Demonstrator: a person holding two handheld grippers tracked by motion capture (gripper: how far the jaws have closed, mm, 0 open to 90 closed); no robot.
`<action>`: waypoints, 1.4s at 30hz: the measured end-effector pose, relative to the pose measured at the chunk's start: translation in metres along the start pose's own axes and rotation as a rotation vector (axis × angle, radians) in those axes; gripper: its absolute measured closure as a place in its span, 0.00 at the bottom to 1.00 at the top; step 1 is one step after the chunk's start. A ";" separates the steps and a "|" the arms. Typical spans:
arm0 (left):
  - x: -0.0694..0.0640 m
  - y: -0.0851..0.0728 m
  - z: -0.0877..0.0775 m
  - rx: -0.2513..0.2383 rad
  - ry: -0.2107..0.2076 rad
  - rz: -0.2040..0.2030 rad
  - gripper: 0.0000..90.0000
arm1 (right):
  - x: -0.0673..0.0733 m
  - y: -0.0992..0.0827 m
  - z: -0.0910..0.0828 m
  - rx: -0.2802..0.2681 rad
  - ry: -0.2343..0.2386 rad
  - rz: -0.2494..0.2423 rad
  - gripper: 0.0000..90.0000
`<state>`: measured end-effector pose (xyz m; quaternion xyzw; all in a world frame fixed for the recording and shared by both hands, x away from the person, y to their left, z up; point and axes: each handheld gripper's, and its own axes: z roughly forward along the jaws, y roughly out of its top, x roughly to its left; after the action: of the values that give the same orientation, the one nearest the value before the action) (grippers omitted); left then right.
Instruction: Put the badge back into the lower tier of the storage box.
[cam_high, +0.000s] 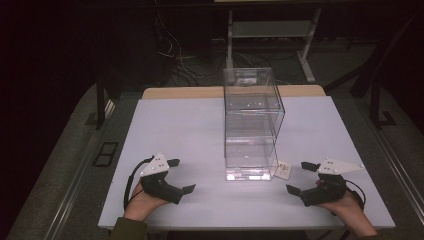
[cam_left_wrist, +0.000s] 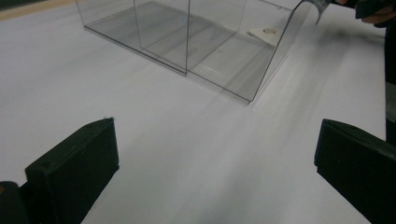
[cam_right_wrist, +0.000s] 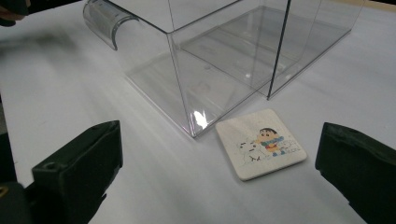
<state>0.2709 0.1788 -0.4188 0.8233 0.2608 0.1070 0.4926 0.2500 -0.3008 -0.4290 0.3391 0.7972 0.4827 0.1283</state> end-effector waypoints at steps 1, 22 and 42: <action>0.000 0.000 0.000 -0.002 -0.001 -0.002 0.00 | 0.000 0.000 -0.001 -0.003 0.004 0.001 0.01; -0.002 -0.005 -0.003 -0.021 -0.021 -0.016 0.00 | -0.011 0.005 -0.012 -0.039 -0.001 -0.007 0.01; -0.001 -0.005 -0.004 -0.036 -0.029 -0.021 0.00 | -0.027 0.006 -0.012 -0.048 0.020 0.020 0.01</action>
<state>0.2665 0.1825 -0.4209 0.8131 0.2602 0.0946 0.5122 0.2665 -0.3251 -0.4209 0.3392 0.7832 0.5062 0.1237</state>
